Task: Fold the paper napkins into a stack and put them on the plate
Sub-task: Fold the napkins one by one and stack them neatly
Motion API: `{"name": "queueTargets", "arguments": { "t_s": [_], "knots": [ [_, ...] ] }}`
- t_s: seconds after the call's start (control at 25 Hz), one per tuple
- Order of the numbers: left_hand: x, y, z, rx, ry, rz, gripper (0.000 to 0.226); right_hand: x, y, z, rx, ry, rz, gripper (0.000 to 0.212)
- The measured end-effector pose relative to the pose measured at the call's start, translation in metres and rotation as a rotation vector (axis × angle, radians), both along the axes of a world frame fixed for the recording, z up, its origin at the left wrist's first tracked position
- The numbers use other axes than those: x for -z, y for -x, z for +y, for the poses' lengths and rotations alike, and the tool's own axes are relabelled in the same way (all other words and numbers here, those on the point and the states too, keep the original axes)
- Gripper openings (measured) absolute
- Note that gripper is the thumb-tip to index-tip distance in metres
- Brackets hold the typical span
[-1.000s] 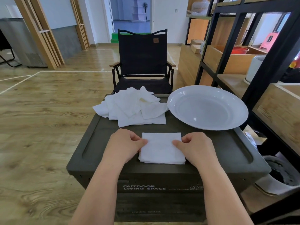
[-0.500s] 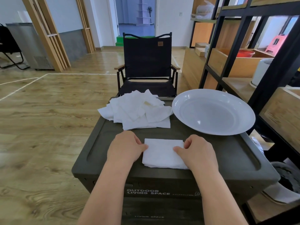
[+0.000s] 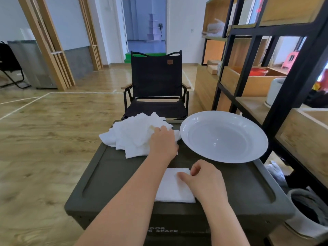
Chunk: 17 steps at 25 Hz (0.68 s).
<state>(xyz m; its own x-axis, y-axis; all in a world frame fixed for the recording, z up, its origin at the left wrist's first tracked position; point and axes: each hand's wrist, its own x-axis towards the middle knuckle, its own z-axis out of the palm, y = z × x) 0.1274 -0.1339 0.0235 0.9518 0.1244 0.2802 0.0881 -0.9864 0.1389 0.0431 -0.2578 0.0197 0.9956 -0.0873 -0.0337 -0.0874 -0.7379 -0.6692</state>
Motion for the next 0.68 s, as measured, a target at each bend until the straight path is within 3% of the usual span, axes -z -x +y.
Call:
{"name": "queueTargets", "arguments": {
  "t_s": [0.08, 0.2, 0.28, 0.36, 0.4, 0.52, 0.68],
  "knots": [
    [-0.005, 0.000, -0.006, -0.018, -0.040, 0.009, 0.023, -0.001, 0.000, -0.003, -0.007, -0.086, -0.084, 0.029],
    [-0.023, 0.030, 0.007, -0.003, -0.035, -0.151, 0.014, -0.001, -0.001, -0.006, -0.041, -0.211, -0.262, 0.023],
    [-0.031, 0.064, 0.020, 0.137, -0.068, -0.240, 0.010, -0.003, 0.001, -0.006, -0.130, -0.232, -0.333, 0.036],
    [-0.039, 0.097, 0.026, 0.242, -0.065, -0.203, 0.012, -0.005, 0.002, -0.005, -0.258, -0.235, -0.358, 0.054],
    [-0.040, 0.108, 0.027, 0.266, -0.016, -0.171, 0.012, -0.006, 0.003, -0.003, -0.322, -0.248, -0.375, 0.046],
    [-0.036, 0.127, 0.033, 0.236, 0.359, -0.040, 0.007, -0.006, 0.004, -0.005, -0.349, -0.403, -0.331, 0.010],
    [-0.019, 0.134, 0.051, 0.165, 0.858, 0.042, 0.011, -0.009, 0.003, -0.012, -0.201, -0.628, -0.251, 0.008]
  ]
}}
